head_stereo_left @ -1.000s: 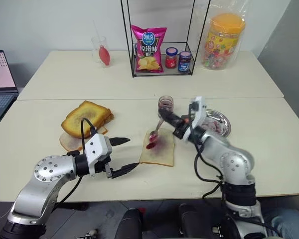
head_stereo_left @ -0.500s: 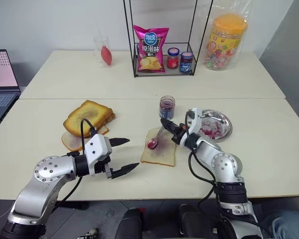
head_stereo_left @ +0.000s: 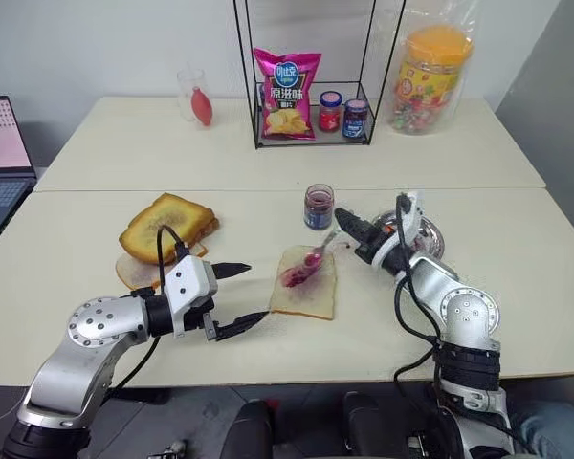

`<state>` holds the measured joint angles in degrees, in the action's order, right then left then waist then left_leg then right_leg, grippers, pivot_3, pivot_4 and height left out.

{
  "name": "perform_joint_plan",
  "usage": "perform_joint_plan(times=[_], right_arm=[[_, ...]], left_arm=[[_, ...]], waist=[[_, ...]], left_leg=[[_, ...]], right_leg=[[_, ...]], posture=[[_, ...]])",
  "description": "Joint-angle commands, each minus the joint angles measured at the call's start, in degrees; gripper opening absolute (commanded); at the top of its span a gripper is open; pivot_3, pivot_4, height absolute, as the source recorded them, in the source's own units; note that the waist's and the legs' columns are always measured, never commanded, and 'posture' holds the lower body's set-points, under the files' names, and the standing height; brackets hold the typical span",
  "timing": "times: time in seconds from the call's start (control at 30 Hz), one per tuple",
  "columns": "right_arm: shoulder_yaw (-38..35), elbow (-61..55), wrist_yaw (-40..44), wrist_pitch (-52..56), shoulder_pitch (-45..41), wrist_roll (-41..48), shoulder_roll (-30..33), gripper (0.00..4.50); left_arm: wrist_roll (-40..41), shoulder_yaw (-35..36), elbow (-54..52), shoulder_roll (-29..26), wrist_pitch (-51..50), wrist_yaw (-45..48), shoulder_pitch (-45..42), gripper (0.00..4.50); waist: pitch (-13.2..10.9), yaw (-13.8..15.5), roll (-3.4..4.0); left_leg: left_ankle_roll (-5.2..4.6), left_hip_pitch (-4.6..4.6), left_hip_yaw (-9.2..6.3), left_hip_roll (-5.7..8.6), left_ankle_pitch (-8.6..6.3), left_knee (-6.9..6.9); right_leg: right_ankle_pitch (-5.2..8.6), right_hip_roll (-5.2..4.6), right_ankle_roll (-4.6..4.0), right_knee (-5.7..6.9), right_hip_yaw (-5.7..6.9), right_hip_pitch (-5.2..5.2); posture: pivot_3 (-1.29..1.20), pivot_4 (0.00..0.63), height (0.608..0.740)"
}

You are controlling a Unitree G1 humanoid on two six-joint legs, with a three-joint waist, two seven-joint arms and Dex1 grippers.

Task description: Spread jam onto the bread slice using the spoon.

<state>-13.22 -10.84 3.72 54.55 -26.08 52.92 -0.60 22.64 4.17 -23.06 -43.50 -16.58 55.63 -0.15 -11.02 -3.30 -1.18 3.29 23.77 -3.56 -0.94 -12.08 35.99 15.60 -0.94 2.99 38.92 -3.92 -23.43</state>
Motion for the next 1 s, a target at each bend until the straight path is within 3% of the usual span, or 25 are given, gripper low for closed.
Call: perform_joint_plan(times=[0.03,0.17,0.63,0.73,1.0], right_arm=[[3.6,-2.0,-0.9,1.1,-0.3,1.3,-2.9,0.06],[7.6,2.7,0.8,-2.0,2.1,-4.7,-2.9,0.06],[0.4,6.0,1.6,-3.2,1.0,-4.9,4.8,0.06],[-1.4,5.6,1.3,-2.1,0.4,-2.8,5.3,0.06],[-7.1,-2.1,-5.2,4.9,-1.3,18.3,1.7,0.06]], left_arm=[[0.2,-0.1,-1.5,0.4,1.2,-0.1,-0.2,4.50],[-0.1,-0.4,-1.6,0.6,1.4,-0.2,-0.1,4.50],[-0.7,-1.3,-1.4,1.1,2.6,-0.2,-0.2,4.50],[-0.9,-1.4,-0.8,1.1,3.0,-0.1,-0.5,4.50],[-0.1,-0.1,-0.2,1.4,2.0,-1.2,-1.0,4.50]], waist=[[0.0,-0.2,0.00],[0.0,-0.1,-0.02],[0.0,0.0,-0.02],[0.0,0.1,-0.02],[0.0,-0.1,0.00]], left_leg=[[0.00,0.00,0.00,-0.01,0.00,0.00],[0.00,-0.01,0.02,-0.08,0.00,0.00],[0.00,-0.01,0.06,-0.06,0.00,0.02],[0.00,-0.01,0.06,-0.05,0.00,0.04],[0.00,0.02,0.06,-0.16,0.00,-0.02]], right_leg=[[0.01,0.02,0.00,0.01,0.00,-0.01],[0.02,0.10,-0.01,-0.01,-0.01,-0.02],[0.01,0.08,0.01,-0.01,-0.04,-0.01],[0.00,0.08,0.02,-0.01,-0.04,0.00],[0.00,0.17,-0.03,0.00,-0.04,-0.06]], posture=[[0.00,0.150,0.740],[0.00,0.150,0.740],[0.00,0.150,0.740],[0.00,0.150,0.740],[0.00,0.150,0.740]])
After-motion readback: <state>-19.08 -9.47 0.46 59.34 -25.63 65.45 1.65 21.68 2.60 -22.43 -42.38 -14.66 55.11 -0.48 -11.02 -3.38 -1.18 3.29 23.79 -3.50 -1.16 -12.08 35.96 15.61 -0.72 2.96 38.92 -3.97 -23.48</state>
